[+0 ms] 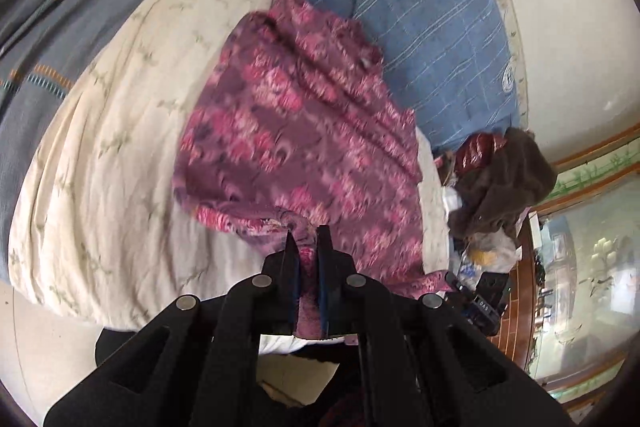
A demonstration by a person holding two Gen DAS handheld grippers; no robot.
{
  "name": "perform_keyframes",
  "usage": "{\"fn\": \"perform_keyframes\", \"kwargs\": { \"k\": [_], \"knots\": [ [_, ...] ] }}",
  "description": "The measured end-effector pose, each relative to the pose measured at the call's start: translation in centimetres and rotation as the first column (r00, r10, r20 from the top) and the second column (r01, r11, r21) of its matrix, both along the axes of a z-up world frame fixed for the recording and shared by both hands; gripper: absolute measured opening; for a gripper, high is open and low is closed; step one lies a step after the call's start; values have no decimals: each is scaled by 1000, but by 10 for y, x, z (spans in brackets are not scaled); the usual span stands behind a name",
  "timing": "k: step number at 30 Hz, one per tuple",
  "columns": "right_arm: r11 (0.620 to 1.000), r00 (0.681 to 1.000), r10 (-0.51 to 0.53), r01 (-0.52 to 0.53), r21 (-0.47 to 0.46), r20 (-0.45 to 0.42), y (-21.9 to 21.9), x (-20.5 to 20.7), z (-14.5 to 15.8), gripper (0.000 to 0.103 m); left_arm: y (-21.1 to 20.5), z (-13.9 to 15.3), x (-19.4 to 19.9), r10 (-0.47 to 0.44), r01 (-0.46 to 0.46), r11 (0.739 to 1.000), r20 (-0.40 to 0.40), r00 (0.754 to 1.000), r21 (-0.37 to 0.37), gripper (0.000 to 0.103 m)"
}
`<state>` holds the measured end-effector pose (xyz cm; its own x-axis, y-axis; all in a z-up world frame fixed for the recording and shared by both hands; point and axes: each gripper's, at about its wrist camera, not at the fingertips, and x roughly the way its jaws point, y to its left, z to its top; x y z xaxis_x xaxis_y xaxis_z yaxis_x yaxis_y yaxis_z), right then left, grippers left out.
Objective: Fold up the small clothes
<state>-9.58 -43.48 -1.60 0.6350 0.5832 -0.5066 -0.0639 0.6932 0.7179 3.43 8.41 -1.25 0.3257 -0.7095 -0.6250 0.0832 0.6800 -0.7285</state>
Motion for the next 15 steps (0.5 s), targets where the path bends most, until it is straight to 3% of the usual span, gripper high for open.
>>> {"fn": "perform_keyframes", "kwargs": {
  "k": [9,15],
  "knots": [
    [996,994,-86,85,30,61,-26,40,23,6,-16,18,65,80,-79,997,52,995,-13,5],
    [992,989,-124,122,43,74,-41,93,31,6,-25,16,121,110,-109,994,30,994,-31,5]
  ]
}}
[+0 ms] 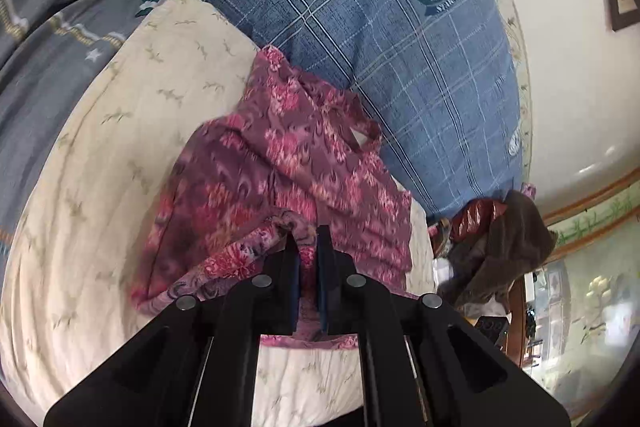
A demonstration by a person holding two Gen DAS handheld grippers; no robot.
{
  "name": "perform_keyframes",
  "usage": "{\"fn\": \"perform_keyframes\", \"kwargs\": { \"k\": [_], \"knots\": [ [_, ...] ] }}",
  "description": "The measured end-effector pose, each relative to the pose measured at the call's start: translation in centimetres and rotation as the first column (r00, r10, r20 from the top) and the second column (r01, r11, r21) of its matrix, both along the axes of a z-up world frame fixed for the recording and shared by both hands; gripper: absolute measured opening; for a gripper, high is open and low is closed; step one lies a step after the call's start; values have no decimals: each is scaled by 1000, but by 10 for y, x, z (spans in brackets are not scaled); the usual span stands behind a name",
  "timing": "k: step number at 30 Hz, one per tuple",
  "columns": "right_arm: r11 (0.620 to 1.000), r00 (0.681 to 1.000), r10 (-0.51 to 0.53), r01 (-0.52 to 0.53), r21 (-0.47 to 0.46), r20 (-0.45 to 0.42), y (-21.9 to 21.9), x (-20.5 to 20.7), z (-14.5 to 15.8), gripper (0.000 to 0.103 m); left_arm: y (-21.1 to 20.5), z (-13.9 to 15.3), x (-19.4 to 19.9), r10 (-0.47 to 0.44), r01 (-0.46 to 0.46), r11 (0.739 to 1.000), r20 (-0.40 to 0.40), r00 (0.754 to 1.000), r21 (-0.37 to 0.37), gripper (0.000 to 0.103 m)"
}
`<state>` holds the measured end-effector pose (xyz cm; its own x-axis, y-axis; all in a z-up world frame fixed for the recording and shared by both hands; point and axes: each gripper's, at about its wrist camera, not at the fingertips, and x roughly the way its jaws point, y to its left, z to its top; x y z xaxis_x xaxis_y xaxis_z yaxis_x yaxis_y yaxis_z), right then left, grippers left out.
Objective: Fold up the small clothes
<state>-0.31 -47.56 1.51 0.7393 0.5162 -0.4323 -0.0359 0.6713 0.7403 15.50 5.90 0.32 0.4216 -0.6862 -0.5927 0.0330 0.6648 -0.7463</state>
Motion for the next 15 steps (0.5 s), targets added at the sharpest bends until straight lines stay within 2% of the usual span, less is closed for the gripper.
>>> {"fn": "perform_keyframes", "kwargs": {
  "k": [3,8,12,15],
  "knots": [
    [1000,1000,-19,19,16,-1,-5,31,0,6,-9,1,32,3,-3,1000,10,1000,-5,5],
    [992,996,-85,85,93,-4,-23,84,-8,6,-26,4,88,13,-13,1000,27,1000,-1,5],
    [984,990,-130,136,119,-55,-37,131,-25,6,-44,-16,145,33,-31,998,-26,999,58,5],
    [980,980,-153,167,107,-127,-41,159,-47,6,-54,-46,176,50,-38,993,-111,993,110,5]
  ]
}}
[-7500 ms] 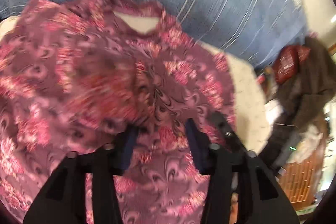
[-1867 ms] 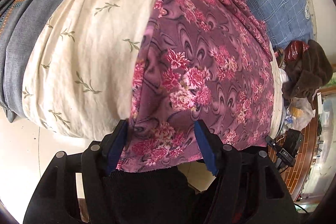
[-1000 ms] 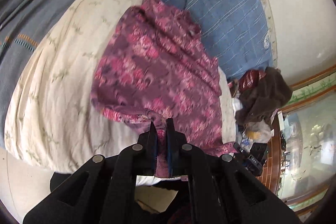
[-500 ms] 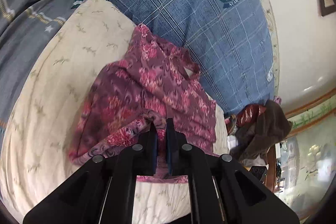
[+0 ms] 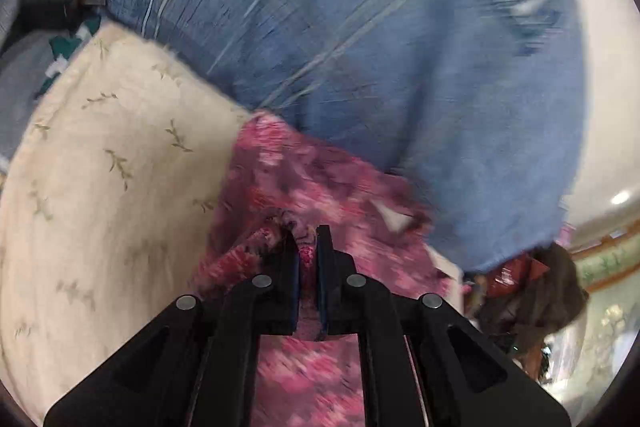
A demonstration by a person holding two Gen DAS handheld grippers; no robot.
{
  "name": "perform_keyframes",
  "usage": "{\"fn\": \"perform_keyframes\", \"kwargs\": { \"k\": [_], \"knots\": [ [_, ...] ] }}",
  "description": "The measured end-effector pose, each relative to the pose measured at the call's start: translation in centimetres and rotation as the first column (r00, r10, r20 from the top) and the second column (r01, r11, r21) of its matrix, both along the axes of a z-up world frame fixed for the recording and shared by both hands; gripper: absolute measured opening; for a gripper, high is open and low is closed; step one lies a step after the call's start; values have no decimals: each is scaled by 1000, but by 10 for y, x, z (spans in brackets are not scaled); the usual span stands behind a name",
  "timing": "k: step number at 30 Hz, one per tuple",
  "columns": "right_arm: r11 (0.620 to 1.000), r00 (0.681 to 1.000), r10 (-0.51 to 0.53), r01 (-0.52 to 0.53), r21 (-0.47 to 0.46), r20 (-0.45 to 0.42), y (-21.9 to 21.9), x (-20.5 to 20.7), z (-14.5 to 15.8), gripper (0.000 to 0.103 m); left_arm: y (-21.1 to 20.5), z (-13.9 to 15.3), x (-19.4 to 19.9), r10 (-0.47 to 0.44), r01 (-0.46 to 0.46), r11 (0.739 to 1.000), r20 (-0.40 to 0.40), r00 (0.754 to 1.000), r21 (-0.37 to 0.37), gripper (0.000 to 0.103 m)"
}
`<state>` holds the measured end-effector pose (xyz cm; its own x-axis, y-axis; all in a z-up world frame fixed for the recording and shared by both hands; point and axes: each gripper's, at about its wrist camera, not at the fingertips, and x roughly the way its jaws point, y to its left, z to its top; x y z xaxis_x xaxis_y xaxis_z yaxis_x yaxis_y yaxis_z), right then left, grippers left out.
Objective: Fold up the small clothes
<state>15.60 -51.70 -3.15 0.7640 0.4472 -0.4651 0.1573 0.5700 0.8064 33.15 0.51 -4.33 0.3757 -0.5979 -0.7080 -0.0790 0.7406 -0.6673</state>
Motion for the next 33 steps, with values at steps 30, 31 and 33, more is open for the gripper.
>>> {"fn": "perform_keyframes", "kwargs": {
  "k": [30,31,33],
  "knots": [
    [962,994,-37,8,-272,-102,13,36,-3,5,-12,2,7,-180,176,968,3,984,180,2],
    [954,998,-32,15,-299,-51,17,33,9,4,-12,7,6,-182,174,967,27,983,188,2],
    [954,998,-21,38,-298,57,19,30,38,4,0,20,8,-130,112,977,90,987,181,2]
  ]
}}
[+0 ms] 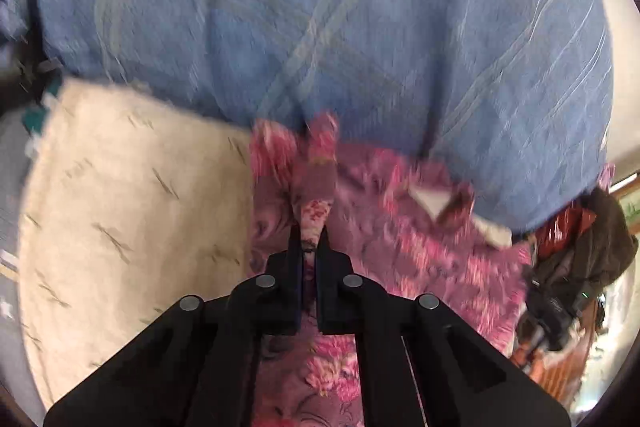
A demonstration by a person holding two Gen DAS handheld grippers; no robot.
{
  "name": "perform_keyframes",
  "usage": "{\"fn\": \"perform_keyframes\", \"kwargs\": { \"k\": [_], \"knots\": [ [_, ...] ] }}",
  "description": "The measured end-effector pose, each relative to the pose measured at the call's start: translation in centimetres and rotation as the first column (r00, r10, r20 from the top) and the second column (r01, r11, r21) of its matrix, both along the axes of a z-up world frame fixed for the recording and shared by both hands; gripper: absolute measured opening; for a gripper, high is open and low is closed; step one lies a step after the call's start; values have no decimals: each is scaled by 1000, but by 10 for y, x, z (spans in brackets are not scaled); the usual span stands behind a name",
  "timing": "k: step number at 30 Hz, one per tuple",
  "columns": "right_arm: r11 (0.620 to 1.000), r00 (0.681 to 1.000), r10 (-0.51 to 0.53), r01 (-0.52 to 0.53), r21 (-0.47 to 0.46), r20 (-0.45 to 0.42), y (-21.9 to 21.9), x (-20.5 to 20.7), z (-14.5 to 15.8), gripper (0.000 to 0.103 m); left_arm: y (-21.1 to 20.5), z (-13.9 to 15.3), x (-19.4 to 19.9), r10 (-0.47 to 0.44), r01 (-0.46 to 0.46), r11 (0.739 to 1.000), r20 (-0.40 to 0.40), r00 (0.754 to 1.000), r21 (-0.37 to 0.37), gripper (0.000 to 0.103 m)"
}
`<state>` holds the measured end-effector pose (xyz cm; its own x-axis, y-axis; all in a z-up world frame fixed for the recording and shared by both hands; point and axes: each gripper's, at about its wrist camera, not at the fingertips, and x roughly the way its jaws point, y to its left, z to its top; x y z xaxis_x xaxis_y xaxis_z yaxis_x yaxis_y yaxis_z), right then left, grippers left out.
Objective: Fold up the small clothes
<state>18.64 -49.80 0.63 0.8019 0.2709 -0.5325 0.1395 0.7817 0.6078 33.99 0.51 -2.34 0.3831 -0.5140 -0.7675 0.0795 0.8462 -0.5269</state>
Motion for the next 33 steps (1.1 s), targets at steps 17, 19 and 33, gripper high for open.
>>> {"fn": "perform_keyframes", "kwargs": {
  "k": [17,19,33],
  "knots": [
    [993,1000,-10,12,117,-24,0,-22,-19,15,49,-7,-25,94,-94,993,-6,996,-71,31],
    [989,998,53,-50,136,-19,13,-37,-27,32,39,-4,-46,66,-64,996,31,997,-59,54],
    [957,992,38,-2,289,-119,44,-152,-53,59,36,-6,-150,96,-105,982,-65,993,-158,67]
  ]
}}
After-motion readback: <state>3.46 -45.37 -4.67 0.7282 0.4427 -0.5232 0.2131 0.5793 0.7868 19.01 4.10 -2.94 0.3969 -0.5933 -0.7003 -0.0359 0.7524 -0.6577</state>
